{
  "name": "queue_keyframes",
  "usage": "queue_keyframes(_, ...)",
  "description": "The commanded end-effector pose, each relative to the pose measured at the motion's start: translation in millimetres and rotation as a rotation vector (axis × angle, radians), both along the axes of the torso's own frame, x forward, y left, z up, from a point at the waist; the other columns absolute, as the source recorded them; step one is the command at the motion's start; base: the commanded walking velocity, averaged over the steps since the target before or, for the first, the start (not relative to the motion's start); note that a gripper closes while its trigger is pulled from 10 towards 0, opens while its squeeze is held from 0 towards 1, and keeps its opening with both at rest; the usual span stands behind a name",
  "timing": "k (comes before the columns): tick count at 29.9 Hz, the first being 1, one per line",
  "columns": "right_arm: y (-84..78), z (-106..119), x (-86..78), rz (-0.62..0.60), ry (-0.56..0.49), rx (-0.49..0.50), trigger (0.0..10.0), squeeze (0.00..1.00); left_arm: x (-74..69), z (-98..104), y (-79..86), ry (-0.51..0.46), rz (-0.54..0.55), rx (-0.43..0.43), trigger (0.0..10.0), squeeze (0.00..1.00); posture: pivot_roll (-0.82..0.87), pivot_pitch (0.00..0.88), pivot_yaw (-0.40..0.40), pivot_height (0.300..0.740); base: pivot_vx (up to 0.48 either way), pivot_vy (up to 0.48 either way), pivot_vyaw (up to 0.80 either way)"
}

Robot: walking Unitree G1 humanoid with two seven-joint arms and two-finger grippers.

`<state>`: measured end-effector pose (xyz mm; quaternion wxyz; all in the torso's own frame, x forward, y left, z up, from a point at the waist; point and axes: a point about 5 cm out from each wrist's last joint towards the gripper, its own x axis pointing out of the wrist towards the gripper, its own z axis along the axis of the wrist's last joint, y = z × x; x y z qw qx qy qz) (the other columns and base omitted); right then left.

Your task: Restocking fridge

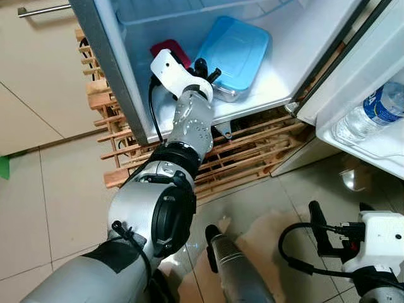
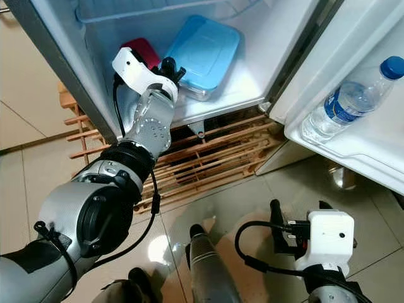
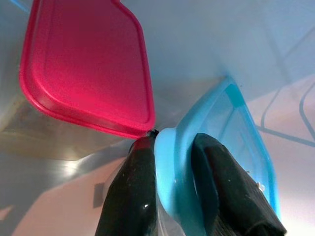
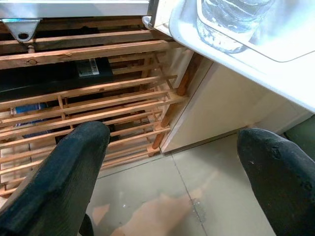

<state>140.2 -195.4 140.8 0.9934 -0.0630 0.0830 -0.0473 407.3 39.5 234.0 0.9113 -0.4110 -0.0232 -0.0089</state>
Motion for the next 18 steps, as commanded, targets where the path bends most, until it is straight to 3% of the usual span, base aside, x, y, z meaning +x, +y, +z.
queue_keyframes(1, -2.2, 0, -2.0, -0.004, 0.020, -0.013, 10.0, 0.00, -29.4, -21, -73.4, 0.122, -0.154, -0.005, 10.0, 0.40, -0.64, 0.333, -0.019, 0.740, 0.000, 0.000, 0.00)
queue_keyframes(2, -2.2, 0, -2.0, -0.004, 0.020, -0.013, 10.0, 0.00, -29.4, -21, -73.4, 0.122, -0.154, -0.005, 10.0, 0.40, -0.64, 0.333, -0.019, 0.740, 0.000, 0.000, 0.00)
queue_keyframes(3, -2.2, 0, -1.6, -0.003, 0.020, -0.012, 10.0, 0.00, -29.2, -21, -72.8, 0.119, -0.149, -0.001, 10.0, 1.00, -0.64, 0.331, -0.020, 0.740, 0.000, 0.000, 0.00)
queue_keyframes(12, -4.1, -1, -0.1, 0.003, 0.022, -0.012, 10.0, 0.00, -34.9, -12, -84.7, 0.056, -0.185, -0.063, 10.0, 1.00, -0.63, 0.326, -0.022, 0.740, 0.000, 0.000, 0.00)
queue_keyframes(18, -4.1, -2, 3.1, 0.004, 0.016, -0.007, 10.0, 0.00, -36.4, -5, -89.7, 0.030, -0.202, -0.015, 10.0, 1.00, -0.60, 0.320, -0.011, 0.740, 0.000, 0.000, 0.00)
